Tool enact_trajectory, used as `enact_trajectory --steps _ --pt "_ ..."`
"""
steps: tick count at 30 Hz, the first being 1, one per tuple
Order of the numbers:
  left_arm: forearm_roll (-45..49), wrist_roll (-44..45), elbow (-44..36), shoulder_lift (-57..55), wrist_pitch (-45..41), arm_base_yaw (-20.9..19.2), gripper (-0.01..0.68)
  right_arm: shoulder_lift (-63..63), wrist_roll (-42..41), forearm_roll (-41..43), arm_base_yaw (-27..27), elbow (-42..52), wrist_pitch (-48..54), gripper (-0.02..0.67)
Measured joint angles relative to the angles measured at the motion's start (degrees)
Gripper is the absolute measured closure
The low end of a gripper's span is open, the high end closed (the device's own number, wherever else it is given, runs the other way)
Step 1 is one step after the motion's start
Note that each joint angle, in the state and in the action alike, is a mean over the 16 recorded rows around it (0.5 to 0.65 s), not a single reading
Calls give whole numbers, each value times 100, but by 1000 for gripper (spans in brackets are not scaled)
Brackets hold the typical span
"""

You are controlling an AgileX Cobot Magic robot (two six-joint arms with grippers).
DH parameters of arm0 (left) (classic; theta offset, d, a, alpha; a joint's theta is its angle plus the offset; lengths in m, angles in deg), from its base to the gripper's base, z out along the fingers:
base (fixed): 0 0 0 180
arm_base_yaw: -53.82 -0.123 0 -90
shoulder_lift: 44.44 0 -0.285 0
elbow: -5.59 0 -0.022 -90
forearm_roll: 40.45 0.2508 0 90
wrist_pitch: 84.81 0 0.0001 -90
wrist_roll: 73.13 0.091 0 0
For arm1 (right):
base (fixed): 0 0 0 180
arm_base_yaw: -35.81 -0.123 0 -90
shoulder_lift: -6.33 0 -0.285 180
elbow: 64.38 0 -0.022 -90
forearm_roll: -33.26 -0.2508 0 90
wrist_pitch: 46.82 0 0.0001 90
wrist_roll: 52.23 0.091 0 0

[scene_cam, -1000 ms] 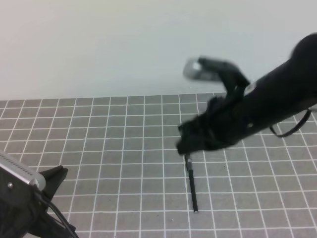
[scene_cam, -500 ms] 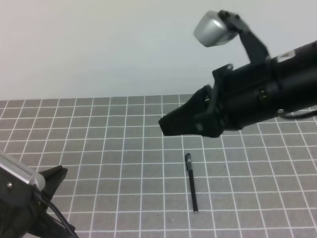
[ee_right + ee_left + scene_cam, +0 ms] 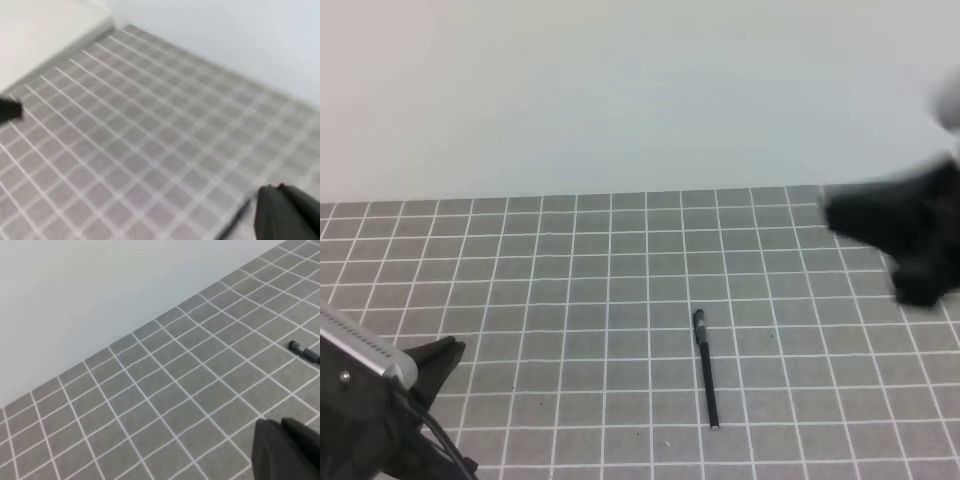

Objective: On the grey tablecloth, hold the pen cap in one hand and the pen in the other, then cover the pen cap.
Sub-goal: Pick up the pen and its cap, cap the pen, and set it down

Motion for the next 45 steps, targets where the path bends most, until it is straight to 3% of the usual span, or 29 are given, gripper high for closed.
enact_trajectory --steps 11,19,27,35,45 --pt "160 4 1 -6 -92 1 672 2505 -11 -156 1024 3062 -1304 649" --pt "186 5 1 -10 -117 1 672 4254 -127 -152 1694 4581 -2037 649" --pt "187 5 1 -10 -123 1 672 5357 -295 -152 2128 5220 -2131 649" --pt "110 4 0 -10 -137 0 673 6014 -330 11 2224 5419 -2259 649" --pt "115 8 0 -10 -143 0 673 6354 2041 2347 2237 5625 -2200 649"
